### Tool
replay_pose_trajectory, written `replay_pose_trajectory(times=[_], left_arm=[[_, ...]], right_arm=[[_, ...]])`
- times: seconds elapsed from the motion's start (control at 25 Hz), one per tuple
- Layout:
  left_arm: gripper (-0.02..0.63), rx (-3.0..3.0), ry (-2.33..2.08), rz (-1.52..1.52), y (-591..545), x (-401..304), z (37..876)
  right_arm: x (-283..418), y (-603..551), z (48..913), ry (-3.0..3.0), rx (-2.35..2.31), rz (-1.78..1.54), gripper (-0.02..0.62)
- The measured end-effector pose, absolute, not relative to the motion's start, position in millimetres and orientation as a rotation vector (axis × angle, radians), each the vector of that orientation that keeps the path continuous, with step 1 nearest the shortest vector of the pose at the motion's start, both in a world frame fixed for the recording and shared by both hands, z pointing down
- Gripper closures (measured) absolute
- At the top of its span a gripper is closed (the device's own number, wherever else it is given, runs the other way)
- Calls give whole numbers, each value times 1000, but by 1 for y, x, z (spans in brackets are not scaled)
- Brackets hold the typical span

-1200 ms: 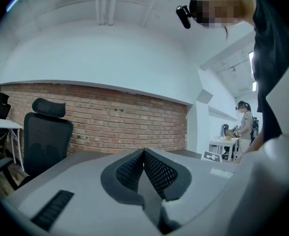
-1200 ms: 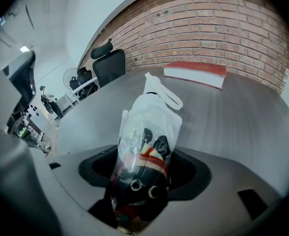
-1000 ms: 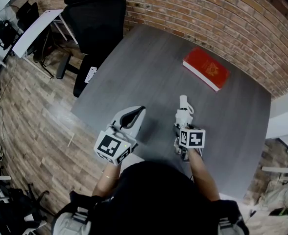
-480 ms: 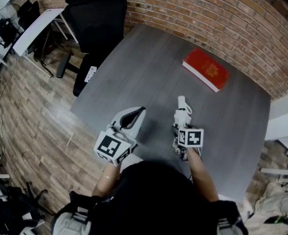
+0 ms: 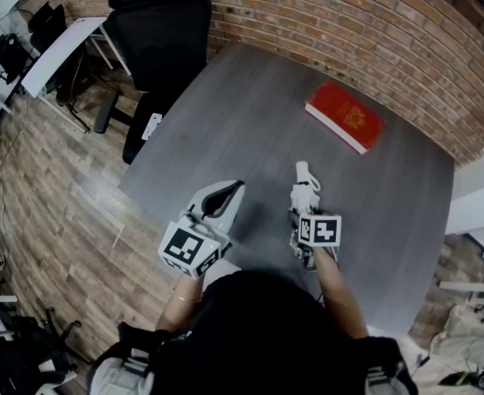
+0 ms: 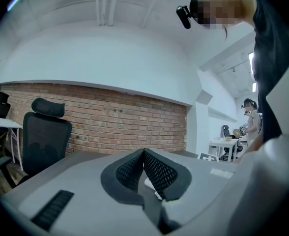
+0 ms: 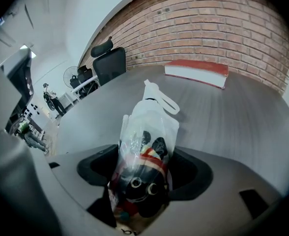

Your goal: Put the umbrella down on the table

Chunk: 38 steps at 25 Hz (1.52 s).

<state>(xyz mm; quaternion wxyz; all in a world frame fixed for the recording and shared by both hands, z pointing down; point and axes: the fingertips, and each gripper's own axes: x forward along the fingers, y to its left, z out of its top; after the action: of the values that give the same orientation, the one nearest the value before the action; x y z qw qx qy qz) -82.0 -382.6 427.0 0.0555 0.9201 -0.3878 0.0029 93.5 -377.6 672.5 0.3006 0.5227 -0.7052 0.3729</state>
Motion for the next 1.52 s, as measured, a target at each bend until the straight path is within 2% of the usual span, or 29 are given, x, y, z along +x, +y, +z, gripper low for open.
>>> replay_pose_trajectory(times=[0.72,0.88,0.96,1.04,1.12,1.32,1.52], left_arm=[[603,2800,-1172,-8,-377,-84,424],[603,2804,-1168,-8,-375,-84,424],[603,2811,-1163,-8,-374,-83,424],[603,2813,-1157,-14,-374,-81,423],[603,2823,-1154,-22,-374,-80,421],[603,2843,-1151,-26,-372,-80,418],[603,2837,-1157,-23,-372,-82,419]], right_arm=[[83,-382,637,-1957,1418,962,279],[86,-388,602,-2023,1502,868,335],[87,-393,585,-2055,1543,791,388],[88,-396,568,-2081,1575,722,395],[88,-400,547,-2096,1616,631,432],[94,-399,497,-2115,1786,432,591],[95,-394,461,-2170,1882,293,597]])
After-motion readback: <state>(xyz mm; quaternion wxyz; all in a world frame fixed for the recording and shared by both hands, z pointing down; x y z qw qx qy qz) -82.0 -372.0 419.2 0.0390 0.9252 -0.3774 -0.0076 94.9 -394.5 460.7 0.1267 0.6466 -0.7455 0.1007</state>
